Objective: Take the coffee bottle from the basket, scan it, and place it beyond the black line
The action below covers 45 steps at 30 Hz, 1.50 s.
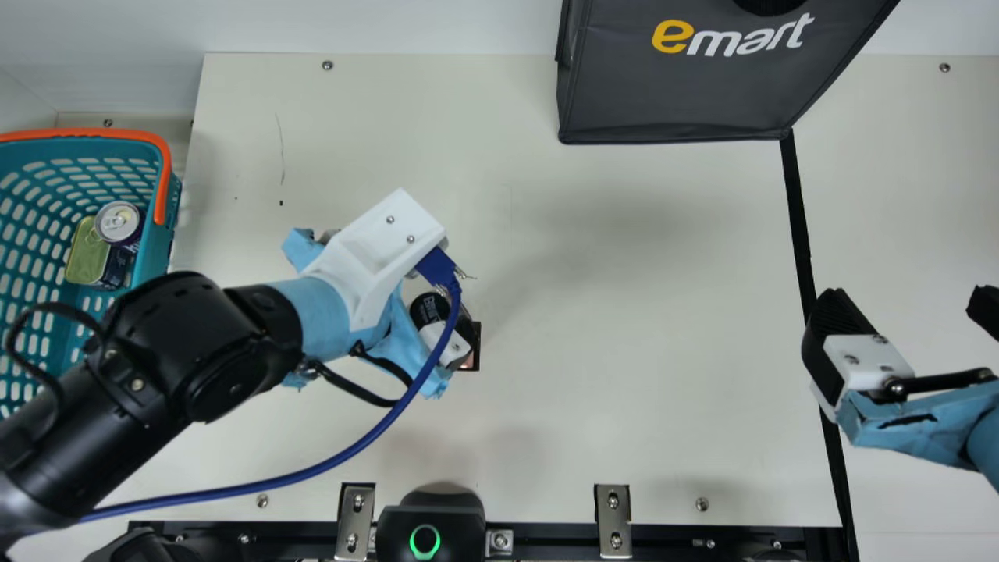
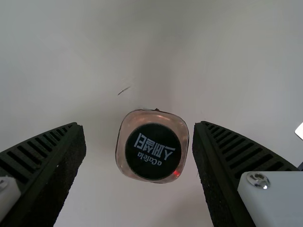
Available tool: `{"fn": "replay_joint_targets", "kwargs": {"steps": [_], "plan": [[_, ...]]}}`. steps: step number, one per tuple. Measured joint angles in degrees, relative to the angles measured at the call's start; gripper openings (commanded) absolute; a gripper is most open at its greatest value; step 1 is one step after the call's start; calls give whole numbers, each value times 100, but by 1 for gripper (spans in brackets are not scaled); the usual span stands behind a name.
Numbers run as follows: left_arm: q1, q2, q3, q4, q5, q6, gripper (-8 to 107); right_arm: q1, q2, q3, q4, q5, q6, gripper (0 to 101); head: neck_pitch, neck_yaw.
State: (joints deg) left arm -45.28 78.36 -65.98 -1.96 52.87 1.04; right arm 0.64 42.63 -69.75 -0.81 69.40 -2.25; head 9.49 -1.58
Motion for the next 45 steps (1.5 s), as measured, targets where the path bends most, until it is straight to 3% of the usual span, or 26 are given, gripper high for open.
{"fn": "replay_joint_targets", "kwargs": {"steps": [4,16,25,45], "plan": [[-58,46,64,39,-73,-65,90,0,0,0,0,0,0,91,0,9],[-107,162,182,56,-238,-65,10,0,0,0,0,0,0,91,0,9],[59,23,261,-240,-158,543,10,0,0,0,0,0,0,91,0,0],[851,-562,352,-1563,478,3012,10,0,0,0,0,0,0,91,0,0]]}}
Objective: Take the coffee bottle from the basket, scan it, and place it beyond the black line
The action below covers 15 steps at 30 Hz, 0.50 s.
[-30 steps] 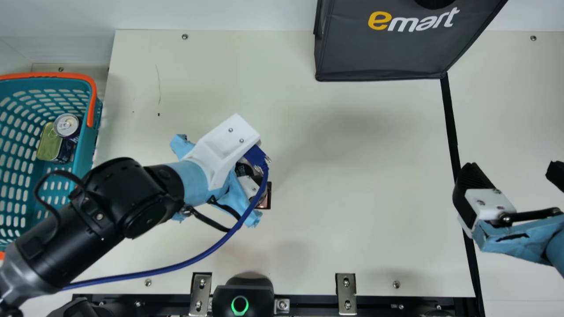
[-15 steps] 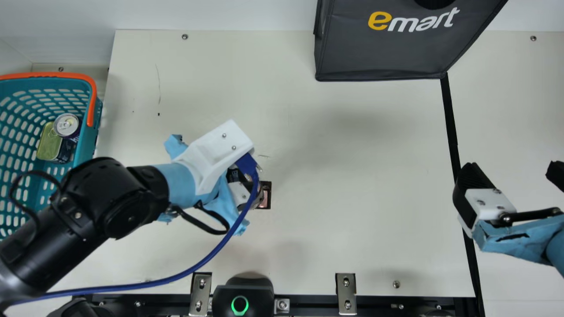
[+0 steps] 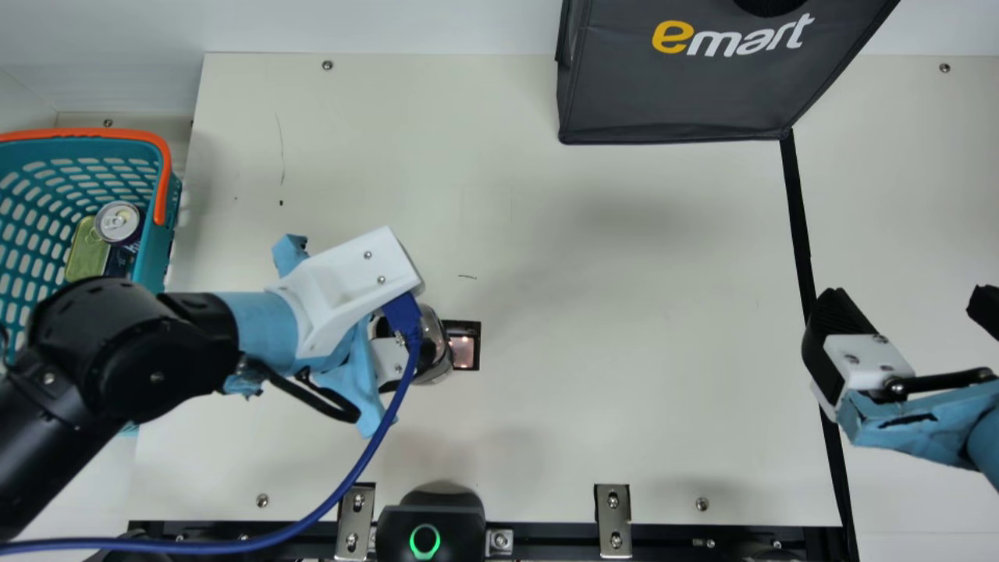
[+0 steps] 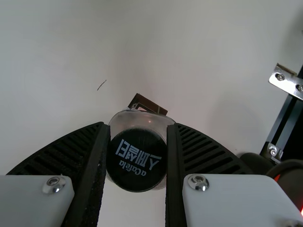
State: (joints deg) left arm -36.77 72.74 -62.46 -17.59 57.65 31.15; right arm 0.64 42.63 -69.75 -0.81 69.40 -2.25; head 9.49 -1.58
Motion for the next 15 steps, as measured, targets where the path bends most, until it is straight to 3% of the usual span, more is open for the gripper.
{"fn": "replay_joint_targets", "kwargs": {"steps": [15], "plan": [[397,-328,40,-625,569,1250,10,0,0,0,0,0,0,91,0,9]]}}
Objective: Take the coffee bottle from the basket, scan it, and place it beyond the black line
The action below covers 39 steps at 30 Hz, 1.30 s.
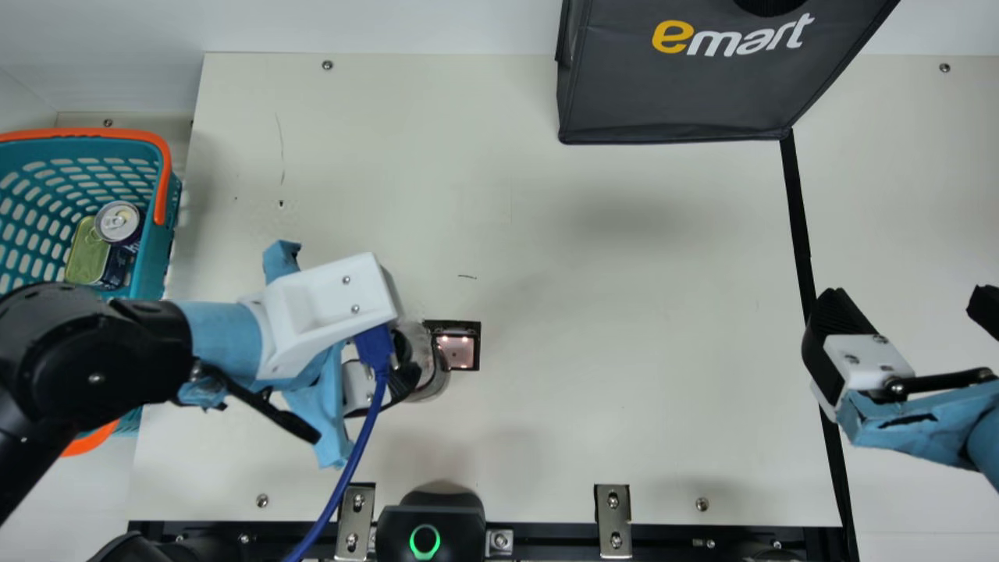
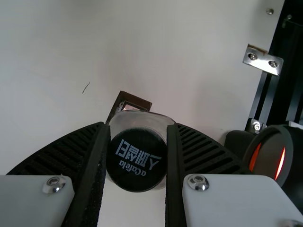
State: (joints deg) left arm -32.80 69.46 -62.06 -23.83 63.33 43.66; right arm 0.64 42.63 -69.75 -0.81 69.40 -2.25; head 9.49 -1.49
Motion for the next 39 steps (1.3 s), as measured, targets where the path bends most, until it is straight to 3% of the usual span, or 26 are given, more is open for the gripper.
{"fn": "replay_joint_targets", "kwargs": {"steps": [16,39], "plan": [[-22,-411,273,-167,274,238,10,0,0,0,0,0,0,91,0,0],[-347,-537,578,-167,41,80,10,0,0,0,0,0,0,91,0,-9]]}}
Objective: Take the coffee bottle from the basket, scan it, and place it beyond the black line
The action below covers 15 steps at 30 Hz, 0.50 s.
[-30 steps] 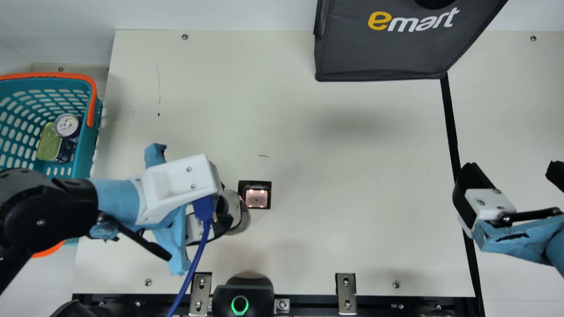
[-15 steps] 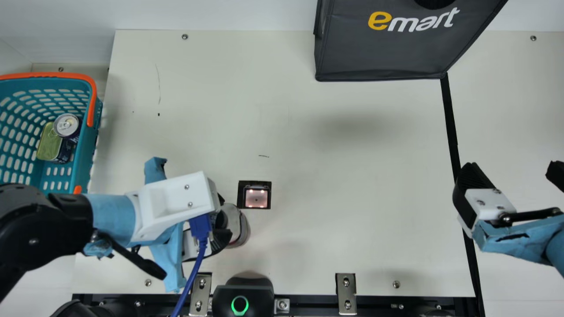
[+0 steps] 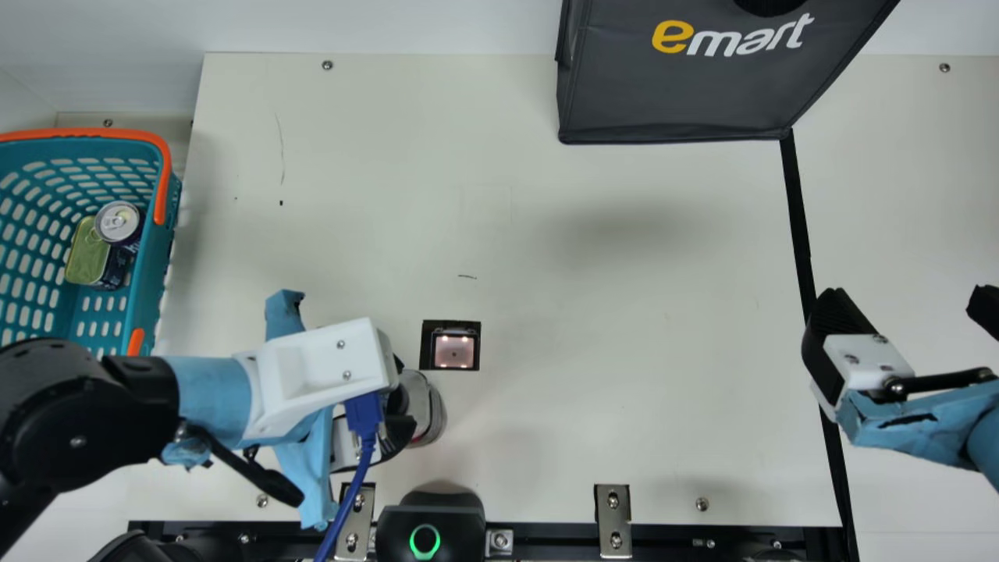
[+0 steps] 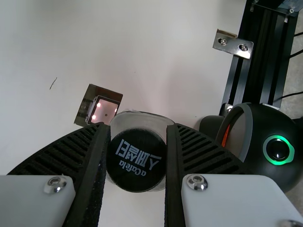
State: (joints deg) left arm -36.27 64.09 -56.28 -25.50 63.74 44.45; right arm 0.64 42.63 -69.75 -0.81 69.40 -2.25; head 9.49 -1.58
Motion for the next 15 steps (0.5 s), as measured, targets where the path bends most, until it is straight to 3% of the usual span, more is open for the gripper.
{"fn": "replay_joint_targets", "kwargs": {"steps": [15], "plan": [[98,90,-463,58,292,68,10,0,0,0,0,0,0,91,0,9]]}}
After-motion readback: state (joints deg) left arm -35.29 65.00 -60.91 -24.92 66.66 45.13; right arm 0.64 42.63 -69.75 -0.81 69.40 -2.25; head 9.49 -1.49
